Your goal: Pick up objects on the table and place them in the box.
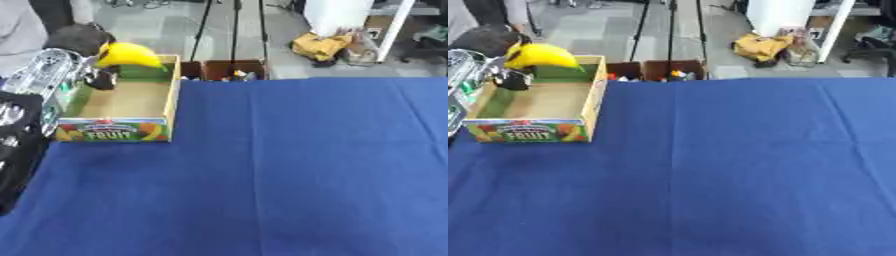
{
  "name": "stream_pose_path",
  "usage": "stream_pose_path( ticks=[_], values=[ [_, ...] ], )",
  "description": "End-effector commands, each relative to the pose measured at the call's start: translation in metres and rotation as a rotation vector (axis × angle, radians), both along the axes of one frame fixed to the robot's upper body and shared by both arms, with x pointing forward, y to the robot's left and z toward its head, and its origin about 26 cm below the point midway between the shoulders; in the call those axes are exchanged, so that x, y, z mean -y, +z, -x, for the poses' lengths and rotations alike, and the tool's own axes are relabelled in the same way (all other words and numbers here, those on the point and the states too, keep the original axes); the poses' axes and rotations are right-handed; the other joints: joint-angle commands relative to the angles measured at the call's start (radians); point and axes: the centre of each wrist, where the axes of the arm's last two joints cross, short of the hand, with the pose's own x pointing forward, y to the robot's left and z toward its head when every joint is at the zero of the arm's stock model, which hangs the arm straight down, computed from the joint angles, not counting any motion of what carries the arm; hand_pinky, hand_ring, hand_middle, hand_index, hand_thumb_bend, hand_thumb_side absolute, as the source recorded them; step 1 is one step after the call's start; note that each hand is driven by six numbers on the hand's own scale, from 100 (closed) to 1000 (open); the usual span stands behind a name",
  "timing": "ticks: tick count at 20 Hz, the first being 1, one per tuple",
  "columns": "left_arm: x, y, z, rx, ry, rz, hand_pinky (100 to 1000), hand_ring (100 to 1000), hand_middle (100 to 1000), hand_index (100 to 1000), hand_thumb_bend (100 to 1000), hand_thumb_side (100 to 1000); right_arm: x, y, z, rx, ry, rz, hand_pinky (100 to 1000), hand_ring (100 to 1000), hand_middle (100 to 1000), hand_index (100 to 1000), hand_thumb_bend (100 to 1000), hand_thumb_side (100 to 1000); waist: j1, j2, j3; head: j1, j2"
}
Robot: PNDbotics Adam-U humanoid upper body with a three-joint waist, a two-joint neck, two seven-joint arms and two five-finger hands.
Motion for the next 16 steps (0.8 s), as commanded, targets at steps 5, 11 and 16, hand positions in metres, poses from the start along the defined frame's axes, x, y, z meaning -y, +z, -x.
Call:
stream_pose_path(
  ticks=[5,11,16],
  values=[
    [-0.006,0.009,-0.006,0.073,0.093,-0.003,217,566,641,738,100,169,-0.001,0.009,0.001,0.034,0.004,0.025,796,873,781,832,100,1000,-0.002,0.000,-0.018,0.015,-0.033],
    [-0.006,0.005,-0.009,0.074,0.107,-0.013,237,582,654,747,100,173,-0.001,0.008,0.001,0.037,-0.001,0.026,798,873,780,832,100,1000,-0.003,0.016,-0.025,0.020,-0.043],
    [-0.007,0.000,-0.011,0.058,0.133,-0.018,308,639,684,768,100,189,-0.001,0.008,0.000,0.040,-0.001,0.026,798,874,780,832,100,1000,-0.004,0.025,-0.035,0.031,-0.051]
  ],
)
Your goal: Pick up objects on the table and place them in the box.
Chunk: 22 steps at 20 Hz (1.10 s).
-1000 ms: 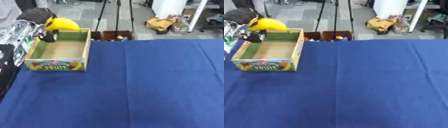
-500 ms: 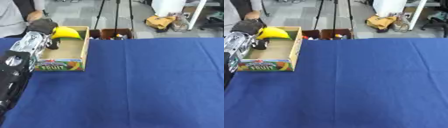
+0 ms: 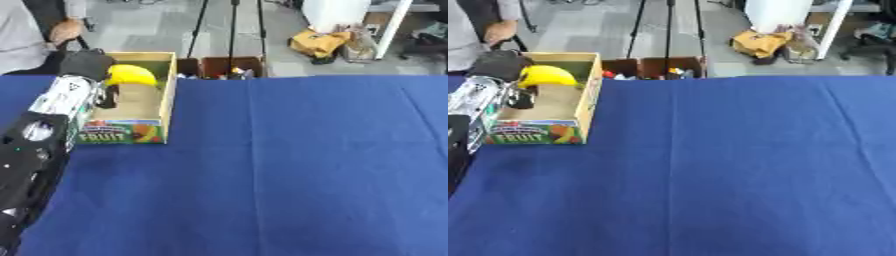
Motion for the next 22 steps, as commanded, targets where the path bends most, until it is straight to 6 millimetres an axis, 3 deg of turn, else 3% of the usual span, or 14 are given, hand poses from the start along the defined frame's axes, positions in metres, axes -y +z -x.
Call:
stream_pose_path(
  ticks=[1,4,9,11,12,14,16,18,22],
  values=[
    [0.000,0.017,0.002,0.036,0.017,0.001,313,643,685,769,100,189,0.001,0.007,0.002,0.026,-0.002,0.022,798,874,780,832,100,1000,-0.002,-0.018,-0.005,0.007,-0.017],
    [-0.001,0.013,0.001,0.038,0.038,-0.021,453,716,715,795,100,205,0.000,0.007,0.001,0.029,-0.002,0.021,798,874,780,833,100,1000,-0.003,-0.012,-0.011,0.014,-0.025],
    [-0.004,0.007,-0.001,0.013,0.094,-0.082,569,787,788,864,100,229,0.000,0.007,0.001,0.029,-0.002,0.019,798,874,779,833,100,1000,-0.002,-0.004,-0.017,0.020,-0.031],
    [-0.005,0.006,-0.002,-0.001,0.119,-0.098,620,825,833,917,100,245,0.000,0.006,0.001,0.028,-0.003,0.018,799,874,779,833,100,1000,-0.002,-0.003,-0.018,0.019,-0.031],
    [-0.006,0.006,-0.002,-0.011,0.131,-0.102,687,879,888,963,100,261,0.000,0.006,0.001,0.027,-0.003,0.018,799,874,779,833,100,1000,-0.002,-0.003,-0.018,0.018,-0.031],
    [-0.006,0.006,-0.002,-0.026,0.150,-0.112,792,965,980,1000,185,289,0.000,0.005,0.001,0.025,-0.003,0.016,799,875,779,833,100,1000,-0.002,-0.004,-0.018,0.016,-0.028],
    [-0.005,0.009,-0.001,-0.028,0.162,-0.129,871,1000,1000,1000,288,349,0.000,0.004,0.002,0.021,-0.005,0.015,800,875,778,833,100,1000,-0.001,-0.005,-0.016,0.013,-0.024],
    [-0.004,0.012,0.000,-0.021,0.173,-0.149,902,1000,1000,1000,371,405,0.001,0.003,0.002,0.016,-0.008,0.013,800,875,778,833,100,1000,0.000,-0.008,-0.014,0.011,-0.020],
    [-0.002,0.022,0.004,0.031,0.168,-0.162,876,1000,1000,1000,404,446,0.001,0.002,0.002,0.011,-0.010,0.010,800,875,778,833,100,1000,0.001,-0.016,-0.011,0.008,-0.016]
  ],
)
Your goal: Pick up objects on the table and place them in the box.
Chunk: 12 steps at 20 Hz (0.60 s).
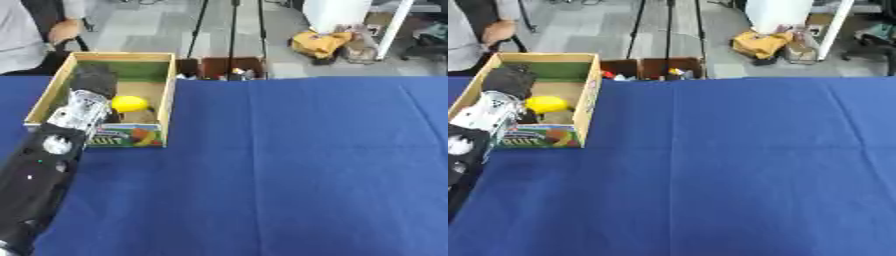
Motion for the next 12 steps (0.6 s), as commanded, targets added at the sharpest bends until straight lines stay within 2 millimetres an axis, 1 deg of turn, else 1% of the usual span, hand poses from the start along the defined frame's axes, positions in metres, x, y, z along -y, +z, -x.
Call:
stream_pose_path(
  ticks=[1,3,4,5,7,8,9,10,11,12],
  values=[
    [-0.001,0.030,0.007,0.088,-0.007,-0.005,875,1000,1000,1000,406,449,0.002,0.005,0.003,0.013,-0.009,0.016,800,875,778,833,100,1000,0.000,-0.035,0.002,-0.006,0.003],
    [-0.002,0.036,0.010,0.107,-0.015,0.006,860,1000,1000,1000,398,453,0.003,0.004,0.003,0.011,-0.012,0.014,800,875,778,833,100,1000,0.000,-0.040,0.003,-0.009,0.007],
    [-0.002,0.039,0.011,0.119,-0.019,0.010,847,1000,1000,1000,355,443,0.004,0.004,0.003,0.011,-0.013,0.013,800,875,778,833,100,1000,0.000,-0.043,0.004,-0.011,0.009],
    [-0.001,0.042,0.013,0.139,-0.026,0.013,839,1000,1000,1000,346,448,0.004,0.004,0.003,0.010,-0.014,0.013,800,875,778,833,100,1000,0.000,-0.045,0.005,-0.013,0.010],
    [0.000,0.048,0.016,0.181,-0.040,0.018,829,1000,1000,1000,375,495,0.004,0.004,0.003,0.008,-0.014,0.012,800,875,778,833,100,1000,0.000,-0.050,0.006,-0.016,0.012],
    [0.000,0.051,0.018,0.201,-0.045,0.018,824,998,1000,1000,392,510,0.004,0.003,0.003,0.007,-0.013,0.012,800,875,778,833,100,1000,0.001,-0.051,0.006,-0.017,0.013],
    [0.000,0.053,0.019,0.220,-0.046,0.014,831,1000,1000,1000,432,524,0.004,0.003,0.003,0.006,-0.013,0.012,800,875,778,833,100,1000,0.001,-0.053,0.006,-0.018,0.013],
    [0.000,0.054,0.020,0.234,-0.044,0.010,827,1000,1000,1000,526,569,0.004,0.003,0.003,0.005,-0.012,0.012,800,875,778,833,100,1000,0.001,-0.055,0.005,-0.019,0.013],
    [0.000,0.054,0.020,0.245,-0.042,0.005,826,1000,1000,1000,577,603,0.004,0.003,0.003,0.005,-0.011,0.011,800,875,778,833,100,1000,0.001,-0.056,0.005,-0.019,0.013],
    [0.000,0.055,0.020,0.251,-0.041,0.002,823,1000,1000,1000,570,606,0.004,0.004,0.003,0.005,-0.011,0.010,800,875,778,833,100,1000,0.001,-0.057,0.004,-0.019,0.012]
  ],
)
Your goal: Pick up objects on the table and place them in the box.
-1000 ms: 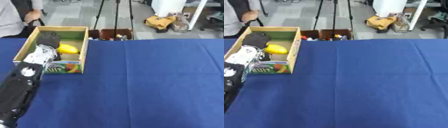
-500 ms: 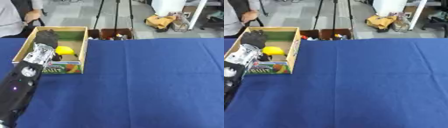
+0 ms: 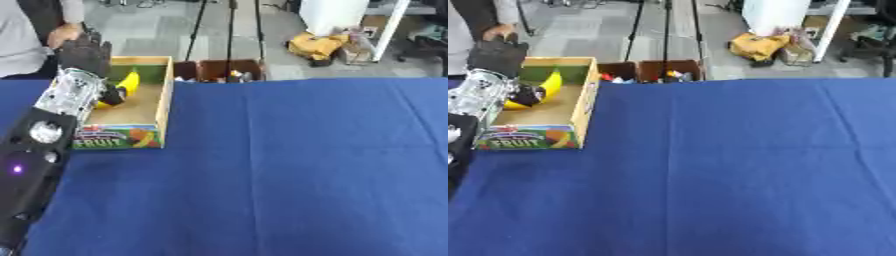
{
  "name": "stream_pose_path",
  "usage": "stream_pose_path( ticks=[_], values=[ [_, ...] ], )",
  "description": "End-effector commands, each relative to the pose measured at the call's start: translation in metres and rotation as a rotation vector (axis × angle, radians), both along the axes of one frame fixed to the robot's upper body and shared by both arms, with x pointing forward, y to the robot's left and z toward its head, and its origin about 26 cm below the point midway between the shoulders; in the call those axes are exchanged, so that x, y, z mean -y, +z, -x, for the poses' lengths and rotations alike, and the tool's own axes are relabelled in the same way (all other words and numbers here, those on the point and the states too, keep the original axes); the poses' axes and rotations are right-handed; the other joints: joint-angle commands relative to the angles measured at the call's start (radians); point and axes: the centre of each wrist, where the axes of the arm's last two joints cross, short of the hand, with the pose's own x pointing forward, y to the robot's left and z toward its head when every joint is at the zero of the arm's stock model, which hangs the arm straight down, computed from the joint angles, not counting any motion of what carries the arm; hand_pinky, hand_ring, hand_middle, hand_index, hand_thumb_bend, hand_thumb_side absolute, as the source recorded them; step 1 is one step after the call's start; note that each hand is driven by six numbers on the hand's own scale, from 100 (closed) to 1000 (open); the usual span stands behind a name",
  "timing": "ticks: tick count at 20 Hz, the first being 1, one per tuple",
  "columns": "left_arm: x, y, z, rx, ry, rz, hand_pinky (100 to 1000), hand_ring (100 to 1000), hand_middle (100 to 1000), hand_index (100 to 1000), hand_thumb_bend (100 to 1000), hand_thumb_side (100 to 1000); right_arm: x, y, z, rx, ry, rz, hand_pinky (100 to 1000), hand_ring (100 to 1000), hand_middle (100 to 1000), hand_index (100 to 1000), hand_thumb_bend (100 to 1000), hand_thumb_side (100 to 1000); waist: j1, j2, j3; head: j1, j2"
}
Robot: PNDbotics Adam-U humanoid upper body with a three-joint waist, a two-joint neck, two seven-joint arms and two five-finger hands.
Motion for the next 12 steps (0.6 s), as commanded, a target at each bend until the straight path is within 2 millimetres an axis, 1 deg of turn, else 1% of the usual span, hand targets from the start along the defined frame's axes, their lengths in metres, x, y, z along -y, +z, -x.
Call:
stream_pose_path(
  ticks=[1,3,4,5,6,7,8,9,11,12],
  values=[
    [-0.006,0.025,0.007,0.091,0.008,-0.008,810,993,1000,1000,523,589,0.003,0.008,0.002,0.021,-0.004,0.013,800,875,778,833,100,1000,-0.001,-0.033,-0.001,-0.004,-0.003],
    [-0.006,0.029,0.010,0.123,-0.005,-0.003,779,968,981,1000,422,546,0.003,0.007,0.002,0.019,-0.005,0.010,800,875,778,833,100,1000,-0.001,-0.035,-0.001,-0.006,-0.002],
    [-0.006,0.032,0.012,0.145,-0.019,0.001,733,930,933,1000,293,505,0.003,0.007,0.003,0.018,-0.006,0.009,800,875,778,833,100,1000,-0.001,-0.036,0.000,-0.008,-0.001],
    [-0.005,0.039,0.017,0.180,-0.041,0.001,704,910,912,1000,243,490,0.004,0.006,0.003,0.017,-0.008,0.008,800,875,778,833,100,1000,-0.001,-0.038,0.003,-0.011,0.001],
    [-0.004,0.046,0.024,0.219,-0.067,-0.002,650,874,877,1000,199,482,0.004,0.006,0.003,0.016,-0.010,0.006,800,875,777,833,100,1000,-0.001,-0.040,0.006,-0.014,0.004],
    [-0.003,0.054,0.032,0.266,-0.099,-0.009,600,837,843,988,174,485,0.005,0.005,0.003,0.014,-0.013,0.005,801,875,777,833,100,1000,0.000,-0.042,0.009,-0.018,0.008],
    [-0.002,0.062,0.041,0.308,-0.129,-0.016,593,832,838,985,173,485,0.005,0.005,0.004,0.013,-0.016,0.004,801,875,777,833,100,1000,0.001,-0.043,0.012,-0.021,0.010],
    [-0.001,0.071,0.052,0.352,-0.162,-0.026,559,792,799,948,159,500,0.006,0.004,0.004,0.011,-0.019,0.002,802,875,777,833,100,1000,0.003,-0.046,0.015,-0.025,0.014],
    [0.001,0.087,0.077,0.436,-0.231,-0.051,526,765,774,918,161,508,0.007,0.003,0.005,0.007,-0.025,0.000,802,875,777,833,100,1000,0.006,-0.053,0.024,-0.034,0.022],
    [0.001,0.093,0.089,0.465,-0.261,-0.059,507,749,758,898,100,773,0.007,0.002,0.005,0.006,-0.028,0.000,802,875,777,833,100,1000,0.007,-0.056,0.027,-0.036,0.025]
  ],
)
